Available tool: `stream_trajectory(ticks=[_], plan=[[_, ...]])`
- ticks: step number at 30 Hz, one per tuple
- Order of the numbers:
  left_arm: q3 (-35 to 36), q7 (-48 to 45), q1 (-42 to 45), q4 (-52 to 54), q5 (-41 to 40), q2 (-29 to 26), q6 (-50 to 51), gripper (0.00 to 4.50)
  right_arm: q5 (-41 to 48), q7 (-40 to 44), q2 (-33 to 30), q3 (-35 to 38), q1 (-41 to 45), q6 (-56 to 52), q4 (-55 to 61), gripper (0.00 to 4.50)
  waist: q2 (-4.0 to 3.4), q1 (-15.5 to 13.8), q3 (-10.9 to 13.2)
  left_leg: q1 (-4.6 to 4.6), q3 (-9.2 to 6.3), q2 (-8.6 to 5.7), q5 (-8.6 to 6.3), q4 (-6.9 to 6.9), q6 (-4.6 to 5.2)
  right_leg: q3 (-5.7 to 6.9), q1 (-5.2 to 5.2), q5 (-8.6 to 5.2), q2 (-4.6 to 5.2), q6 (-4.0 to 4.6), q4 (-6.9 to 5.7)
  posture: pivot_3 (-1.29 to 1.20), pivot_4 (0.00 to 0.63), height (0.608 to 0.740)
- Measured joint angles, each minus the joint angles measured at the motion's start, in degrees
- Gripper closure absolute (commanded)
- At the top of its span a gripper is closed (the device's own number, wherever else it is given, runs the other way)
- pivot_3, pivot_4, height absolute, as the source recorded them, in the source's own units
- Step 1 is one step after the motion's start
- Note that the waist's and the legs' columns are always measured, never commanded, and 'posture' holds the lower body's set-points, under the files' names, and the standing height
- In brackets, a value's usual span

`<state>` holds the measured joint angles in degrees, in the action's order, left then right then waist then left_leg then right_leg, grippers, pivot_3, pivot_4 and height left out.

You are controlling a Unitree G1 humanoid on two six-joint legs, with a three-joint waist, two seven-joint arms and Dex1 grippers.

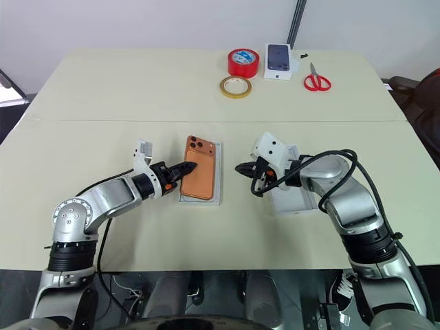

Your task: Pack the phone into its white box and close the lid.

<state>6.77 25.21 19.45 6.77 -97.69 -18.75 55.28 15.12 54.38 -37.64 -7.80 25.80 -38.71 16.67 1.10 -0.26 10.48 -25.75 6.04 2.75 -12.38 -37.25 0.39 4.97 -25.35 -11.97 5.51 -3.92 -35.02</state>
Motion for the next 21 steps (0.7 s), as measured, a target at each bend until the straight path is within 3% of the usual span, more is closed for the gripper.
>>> stream_trajectory(ticks=[2,6,11,12,21], plan=[[-0.7,-0.1,0.3,0.0,0.4,0.4,0.0,4.46,0.3,0.0,-0.1,0.0,0.0,0.0,0.0,4.50,0.00,-0.3,0.0,0.01,0.00,0.00,0.00,0.00,0.00,0.00,0.00,0.00,-0.01,0.00,0.00,0.00,0.150,0.736],[-1.1,-0.6,0.9,0.0,0.8,0.8,0.0,2.76,0.8,-0.1,-0.2,0.0,-0.1,0.2,0.0,4.50,0.00,-0.5,0.0,0.00,-0.01,0.01,0.00,-0.01,0.00,0.00,0.01,0.00,-0.02,0.00,0.00,0.00,0.150,0.736],[-1.4,-1.8,1.6,0.4,0.9,0.6,0.4,0.24,0.9,-0.6,-0.3,0.0,-0.1,0.3,0.0,4.50,0.00,-0.5,0.0,0.04,-0.02,0.00,0.00,-0.04,0.00,0.01,0.06,0.00,-0.01,0.00,-0.01,0.00,0.150,0.736],[-1.4,-2.0,1.8,0.9,0.8,0.1,0.6,0.06,0.9,-0.6,-0.3,0.0,-0.1,0.3,0.0,4.50,0.00,-0.5,0.0,0.09,-0.02,0.01,0.00,-0.04,0.00,0.01,0.09,0.00,-0.02,0.00,-0.01,0.00,0.150,0.736],[-1.6,-6.4,3.7,7.6,4.1,-14.3,6.4,0.06,0.9,-0.6,-1.3,0.0,-0.1,0.5,0.0,4.50,0.00,-0.4,0.0,0.15,-0.01,0.06,-0.02,0.03,-0.03,0.00,0.08,-0.01,-0.08,0.01,-0.01,0.00,0.150,0.736]])
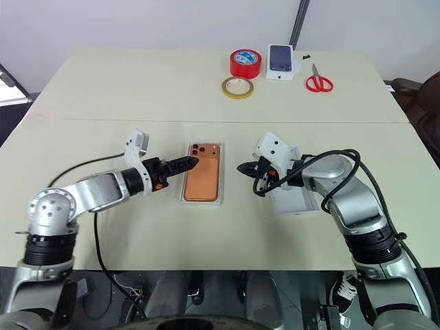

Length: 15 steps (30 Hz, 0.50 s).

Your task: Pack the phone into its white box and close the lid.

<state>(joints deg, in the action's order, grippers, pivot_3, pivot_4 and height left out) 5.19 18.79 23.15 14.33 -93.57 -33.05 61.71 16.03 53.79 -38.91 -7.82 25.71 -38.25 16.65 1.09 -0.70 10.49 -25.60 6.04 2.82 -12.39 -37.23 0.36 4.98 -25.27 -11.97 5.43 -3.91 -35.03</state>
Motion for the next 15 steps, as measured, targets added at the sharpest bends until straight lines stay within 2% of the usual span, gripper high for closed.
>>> stream_trajectory(ticks=[4,7,11,15], plan=[[0.2,-4.3,0.0,2.1,2.8,-5.1,0.9,0.06,-0.1,-0.1,0.0,-0.2,0.3,0.4,-0.2,4.50,-0.01,0.0,0.0,-0.01,0.02,-0.01,-0.06,0.00,-0.10,0.00,-0.02,0.00,0.06,0.00,0.01,0.00,0.150,0.736],[0.1,-8.9,-0.5,3.5,10.7,-9.7,0.2,0.06,-1.8,-1.2,-0.1,-1.6,1.9,0.0,-1.1,4.50,-0.02,0.0,0.0,-0.01,0.05,-0.02,-0.10,0.02,-0.17,0.00,-0.07,0.00,0.06,0.01,0.01,0.00,0.150,0.736],[-3.0,-15.7,-0.8,4.2,27.1,-14.3,-3.7,1.90,-5.3,-4.2,0.5,-5.3,4.7,-2.4,-3.0,4.50,-0.06,0.0,0.0,-0.02,0.09,0.01,-0.11,0.09,-0.18,-0.01,-0.14,0.00,0.08,0.01,0.02,0.00,0.150,0.736],[-8.9,-22.0,-0.9,4.0,39.0,-14.2,-6.1,3.97,-8.6,-6.7,1.7,-9.5,7.1,-5.2,-3.5,4.50,-0.06,-0.1,0.0,-0.28,0.09,0.00,-0.11,0.09,-0.18,-0.01,-0.30,0.00,0.13,0.02,0.06,0.00,0.150,0.736]])
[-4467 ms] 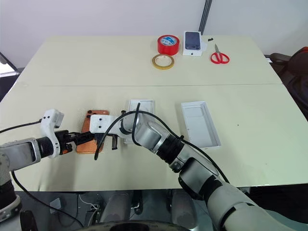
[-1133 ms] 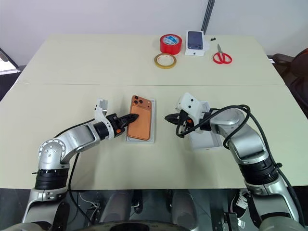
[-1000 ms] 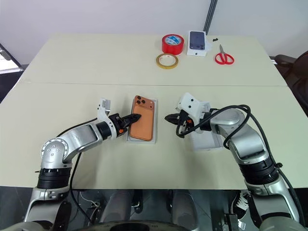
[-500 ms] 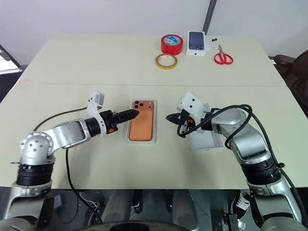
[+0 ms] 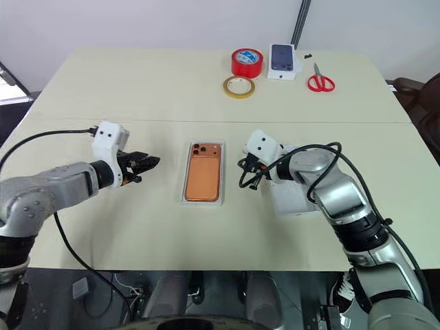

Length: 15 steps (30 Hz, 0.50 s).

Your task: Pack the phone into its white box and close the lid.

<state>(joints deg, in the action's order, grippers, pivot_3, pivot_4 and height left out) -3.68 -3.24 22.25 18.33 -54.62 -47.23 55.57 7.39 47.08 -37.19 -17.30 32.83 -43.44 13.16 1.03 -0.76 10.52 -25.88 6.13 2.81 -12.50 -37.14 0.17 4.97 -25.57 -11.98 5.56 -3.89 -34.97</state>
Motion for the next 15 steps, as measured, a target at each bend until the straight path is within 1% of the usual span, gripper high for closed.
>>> stream_trajectory(ticks=[1,5,8,15], plan=[[-1.2,-1.3,0.2,-0.1,2.2,0.5,-0.3,4.47,-1.0,-0.6,0.3,-1.2,0.3,-0.4,0.0,4.50,0.00,0.0,0.0,-0.06,0.01,-0.01,0.00,0.00,0.00,0.00,-0.04,0.00,0.01,0.00,0.00,0.00,0.150,0.736],[-6.3,-5.2,2.1,-1.4,8.9,4.8,-0.7,4.47,-5.1,-3.3,2.9,-6.0,1.9,-1.8,-1.4,4.50,0.01,0.1,0.0,-0.28,0.01,-0.01,0.10,-0.06,0.15,0.00,-0.21,0.01,-0.01,-0.01,-0.06,0.00,0.150,0.736],[-8.5,-7.4,2.9,-2.8,12.4,8.3,-0.8,4.47,-7.7,-4.8,4.9,-9.0,2.9,-1.9,-3.5,4.50,0.00,0.1,0.0,-0.38,0.01,-0.04,0.14,-0.14,0.19,0.01,-0.30,0.02,-0.10,-0.03,-0.15,0.00,0.150,0.736],[-10.3,-11.4,5.1,-3.8,19.2,13.0,0.2,4.47,-9.7,-5.0,7.2,-9.9,4.2,-1.9,-5.0,4.50,0.00,0.0,0.0,-0.37,-0.03,-0.06,0.16,-0.36,0.18,0.03,-0.18,0.03,-0.19,-0.05,-0.28,0.00,0.150,0.736]])
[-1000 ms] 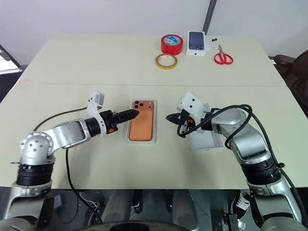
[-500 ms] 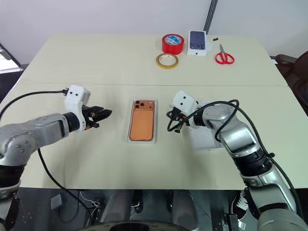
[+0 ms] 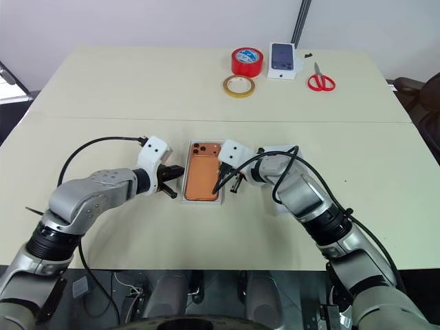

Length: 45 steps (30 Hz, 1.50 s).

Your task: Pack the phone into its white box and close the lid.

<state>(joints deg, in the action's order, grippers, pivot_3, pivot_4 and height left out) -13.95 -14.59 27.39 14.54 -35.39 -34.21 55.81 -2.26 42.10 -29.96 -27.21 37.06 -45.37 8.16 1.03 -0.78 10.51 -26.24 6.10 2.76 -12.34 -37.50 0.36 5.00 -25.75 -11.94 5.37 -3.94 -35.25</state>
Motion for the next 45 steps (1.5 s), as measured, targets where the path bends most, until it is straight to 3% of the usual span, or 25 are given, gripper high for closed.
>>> stream_trajectory(ticks=[9,17,24,40,45], plan=[[-3.3,-4.7,3.3,-0.2,3.7,6.2,4.3,4.47,-0.5,3.4,-7.7,1.9,-4.7,-3.4,8.0,4.50,0.01,-0.3,0.0,-0.03,-0.10,-0.01,-0.18,-0.40,0.29,0.04,0.24,-0.07,0.06,-0.10,0.01,0.00,0.150,0.736],[-9.4,-9.5,9.2,-5.5,7.6,15.1,6.2,4.47,0.5,5.4,-17.7,8.9,-14.1,-8.7,17.6,4.50,-0.01,-1.7,0.0,-0.06,-0.15,-0.04,-0.31,-0.64,0.51,0.08,0.35,-0.12,0.18,-0.17,0.03,0.00,0.150,0.736],[-12.0,-13.3,12.0,-9.9,11.4,20.6,6.1,4.47,1.2,5.0,-21.1,14.3,-20.4,-10.6,20.7,4.50,-0.02,-1.6,0.0,-0.05,-0.18,-0.05,-0.34,-0.70,0.56,0.08,0.41,-0.13,0.20,-0.18,0.04,0.00,0.150,0.736],[-12.0,-17.4,12.2,-10.5,13.7,21.9,6.2,4.47,1.7,4.9,-22.8,15.9,-22.1,-9.7,20.8,4.50,-0.02,-1.5,0.0,-0.05,-0.21,-0.05,-0.35,-0.73,0.57,0.08,0.42,-0.13,0.20,-0.19,0.02,0.00,0.150,0.736],[-9.7,-19.2,10.2,-7.9,12.8,18.8,6.2,4.47,6.7,9.3,-26.4,21.7,-24.5,-9.2,23.1,4.50,-0.04,-1.3,0.0,-0.04,-0.19,-0.03,-0.35,-0.73,0.58,0.08,0.38,-0.13,0.18,-0.20,-0.05,0.00,0.150,0.736]])
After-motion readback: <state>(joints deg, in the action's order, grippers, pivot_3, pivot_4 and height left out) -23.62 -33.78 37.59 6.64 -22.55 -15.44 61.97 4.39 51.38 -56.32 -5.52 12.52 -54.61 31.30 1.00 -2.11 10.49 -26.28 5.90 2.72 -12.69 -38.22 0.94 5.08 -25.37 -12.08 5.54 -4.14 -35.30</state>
